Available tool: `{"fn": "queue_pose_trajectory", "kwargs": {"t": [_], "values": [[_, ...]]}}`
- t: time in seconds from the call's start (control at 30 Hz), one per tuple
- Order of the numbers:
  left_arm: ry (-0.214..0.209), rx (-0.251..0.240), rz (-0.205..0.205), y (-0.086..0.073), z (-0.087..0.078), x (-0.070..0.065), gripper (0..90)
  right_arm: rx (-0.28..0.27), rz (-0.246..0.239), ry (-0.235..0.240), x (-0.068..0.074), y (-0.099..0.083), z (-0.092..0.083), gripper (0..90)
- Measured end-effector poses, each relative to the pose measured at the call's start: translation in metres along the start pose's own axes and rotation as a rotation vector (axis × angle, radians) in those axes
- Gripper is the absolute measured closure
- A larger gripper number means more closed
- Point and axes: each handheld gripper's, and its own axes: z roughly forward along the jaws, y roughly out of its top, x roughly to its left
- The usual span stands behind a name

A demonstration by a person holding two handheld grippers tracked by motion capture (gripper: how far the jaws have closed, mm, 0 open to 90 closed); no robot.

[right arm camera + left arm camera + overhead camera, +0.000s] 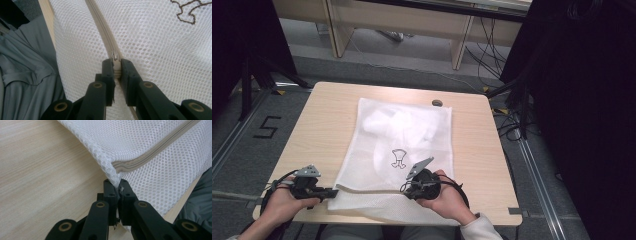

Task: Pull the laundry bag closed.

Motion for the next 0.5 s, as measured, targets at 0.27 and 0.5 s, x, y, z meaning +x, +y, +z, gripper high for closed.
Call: {"fn": "queue_pose_trajectory", "kwargs": {"t": [0.27, 0.5], "values": [[-0.001, -0.004, -0.001, -0.0001, 0.0001, -0.0002, 85.8, -0.002, 0.004, -0.004, -0.0008, -0.0032, -0.0021, 82.3], [0.005, -0.005, 0.0, -0.0002, 0.0002, -0.0005, 85.7, -0.006, 0.001, -0.009, -0.0021, -0.0065, -0.0037, 82.3]]}}
